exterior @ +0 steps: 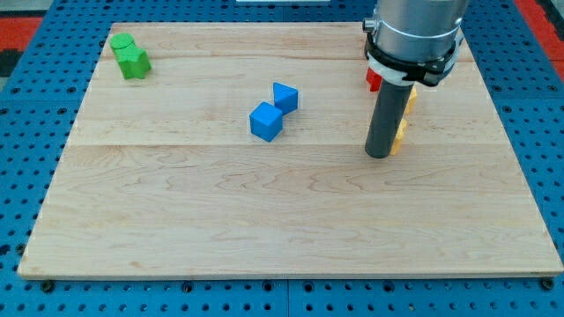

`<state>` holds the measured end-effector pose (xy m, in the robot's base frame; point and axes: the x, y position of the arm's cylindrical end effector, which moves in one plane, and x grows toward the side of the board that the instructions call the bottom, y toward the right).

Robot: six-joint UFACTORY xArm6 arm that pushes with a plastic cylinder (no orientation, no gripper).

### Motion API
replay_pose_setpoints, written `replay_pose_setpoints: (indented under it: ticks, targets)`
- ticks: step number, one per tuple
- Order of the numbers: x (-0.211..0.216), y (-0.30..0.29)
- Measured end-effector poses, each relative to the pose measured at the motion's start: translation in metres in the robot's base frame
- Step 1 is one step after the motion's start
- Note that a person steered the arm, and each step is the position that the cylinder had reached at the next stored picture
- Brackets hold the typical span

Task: Move your arm towards the yellow hexagon

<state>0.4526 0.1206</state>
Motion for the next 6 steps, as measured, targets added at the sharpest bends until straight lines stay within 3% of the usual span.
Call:
replay_pose_setpoints:
  ticks: [2,4,5,6]
  targets:
    - [-0.008,0.039]
    - [0.03,0.059]
    - [-0.01,0.129]
    - [-0.083,0.127]
